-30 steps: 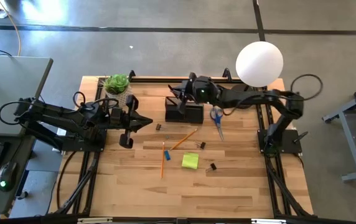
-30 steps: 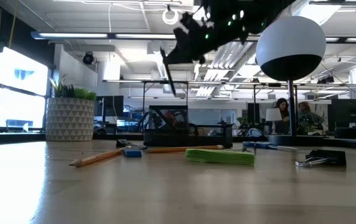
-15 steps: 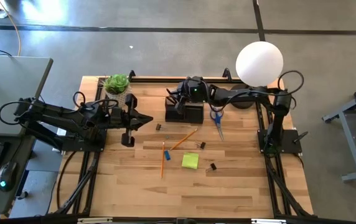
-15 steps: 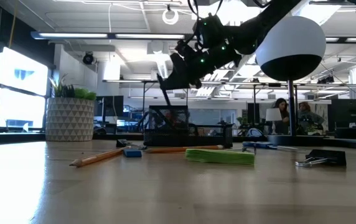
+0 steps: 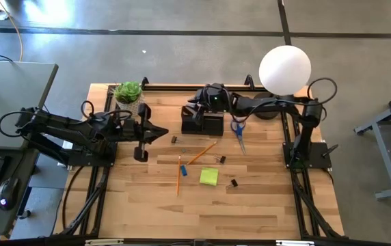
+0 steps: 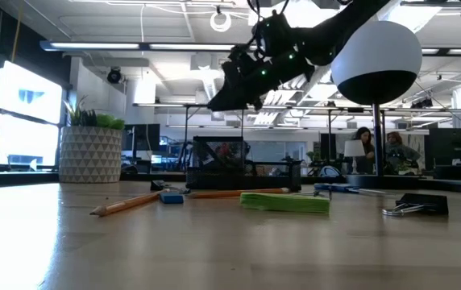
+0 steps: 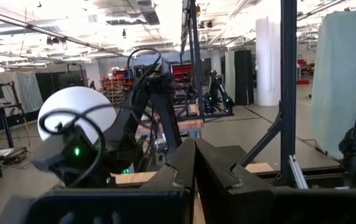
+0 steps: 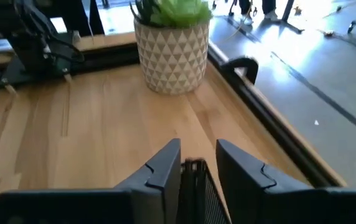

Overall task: Pick and place office supplies into organizer
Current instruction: Put the black binder clip into the black desk organizer

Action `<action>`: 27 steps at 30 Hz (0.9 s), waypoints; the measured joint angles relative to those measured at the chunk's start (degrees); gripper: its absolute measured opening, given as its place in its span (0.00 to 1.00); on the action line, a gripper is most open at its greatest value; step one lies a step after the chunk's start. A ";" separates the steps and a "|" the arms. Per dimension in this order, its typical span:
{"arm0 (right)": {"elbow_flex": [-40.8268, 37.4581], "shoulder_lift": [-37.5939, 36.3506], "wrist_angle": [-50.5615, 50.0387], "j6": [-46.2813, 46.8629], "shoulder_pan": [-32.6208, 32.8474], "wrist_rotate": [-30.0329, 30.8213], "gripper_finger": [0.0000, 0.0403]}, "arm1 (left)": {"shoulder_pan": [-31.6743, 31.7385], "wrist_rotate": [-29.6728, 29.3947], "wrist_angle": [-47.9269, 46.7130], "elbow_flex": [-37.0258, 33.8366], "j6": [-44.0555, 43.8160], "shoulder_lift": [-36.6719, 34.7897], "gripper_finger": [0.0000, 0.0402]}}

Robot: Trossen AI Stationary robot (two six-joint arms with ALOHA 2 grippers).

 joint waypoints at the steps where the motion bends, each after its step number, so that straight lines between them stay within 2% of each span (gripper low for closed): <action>1: 0.00 -0.64 -0.08 -0.01 0.19 0.00 0.26 | 0.00 0.00 -0.19 0.00 0.01 -0.02 0.00; 9: 0.07 -2.42 -0.23 -0.76 7.32 -2.56 0.28 | 0.00 0.02 -3.80 -0.02 1.10 -2.40 0.00; 16: 0.06 -2.04 -0.48 -3.22 13.91 3.59 0.29 | 0.00 0.00 -3.97 -0.02 1.07 -3.61 0.00; 22: 0.07 2.45 -0.51 0.39 14.34 2.21 0.31 | 0.00 0.02 -3.11 -0.02 1.05 -3.56 0.00; 27: 3.16 9.17 -0.51 0.59 14.31 0.88 0.41 | 0.00 0.07 -2.61 -0.02 1.30 -3.56 0.00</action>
